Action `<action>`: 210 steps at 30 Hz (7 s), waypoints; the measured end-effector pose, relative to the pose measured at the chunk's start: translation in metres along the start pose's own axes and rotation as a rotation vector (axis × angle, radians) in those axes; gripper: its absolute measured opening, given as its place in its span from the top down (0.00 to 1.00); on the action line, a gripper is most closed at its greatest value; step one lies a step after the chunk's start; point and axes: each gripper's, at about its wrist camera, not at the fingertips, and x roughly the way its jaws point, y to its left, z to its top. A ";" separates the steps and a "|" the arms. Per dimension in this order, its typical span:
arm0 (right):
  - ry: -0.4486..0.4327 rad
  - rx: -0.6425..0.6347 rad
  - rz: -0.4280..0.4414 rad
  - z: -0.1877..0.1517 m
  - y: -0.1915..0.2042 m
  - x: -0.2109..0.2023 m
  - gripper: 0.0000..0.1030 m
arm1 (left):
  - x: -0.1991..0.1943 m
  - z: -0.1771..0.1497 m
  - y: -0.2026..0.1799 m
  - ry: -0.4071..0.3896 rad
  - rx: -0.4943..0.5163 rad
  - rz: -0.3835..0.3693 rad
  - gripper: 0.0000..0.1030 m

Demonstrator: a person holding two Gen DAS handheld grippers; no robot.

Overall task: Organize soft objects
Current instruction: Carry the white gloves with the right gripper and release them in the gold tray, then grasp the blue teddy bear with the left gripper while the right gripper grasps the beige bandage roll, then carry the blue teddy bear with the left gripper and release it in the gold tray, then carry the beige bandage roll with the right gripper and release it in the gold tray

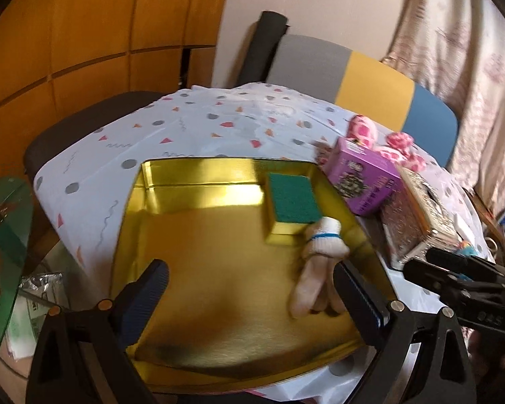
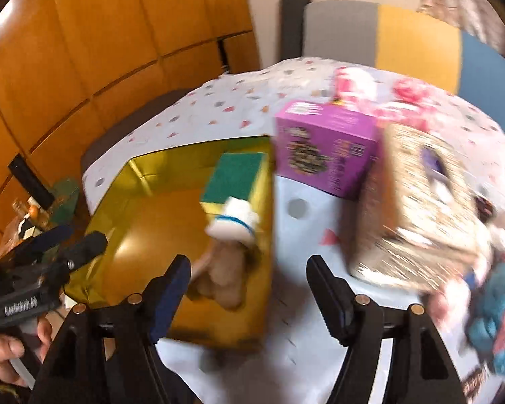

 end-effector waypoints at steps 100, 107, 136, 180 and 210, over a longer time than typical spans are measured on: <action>-0.257 0.992 -0.509 -0.220 -0.343 -0.217 0.30 | 0.041 -0.051 -0.354 0.380 0.618 -0.690 0.51; -0.060 0.968 -0.598 -0.217 -0.346 -0.189 0.30 | 0.037 -0.072 -0.291 0.414 0.677 -0.580 0.48; 0.299 0.752 -0.713 -0.219 -0.330 -0.124 0.61 | 0.017 -0.050 -0.230 0.233 0.418 -0.598 0.65; 0.312 0.666 -0.760 -0.209 -0.313 -0.117 0.62 | 0.091 0.064 -0.011 0.121 -0.033 0.026 0.26; 0.137 0.722 -0.759 -0.196 -0.297 -0.157 0.62 | 0.005 0.003 -0.059 -0.007 0.093 -0.036 0.04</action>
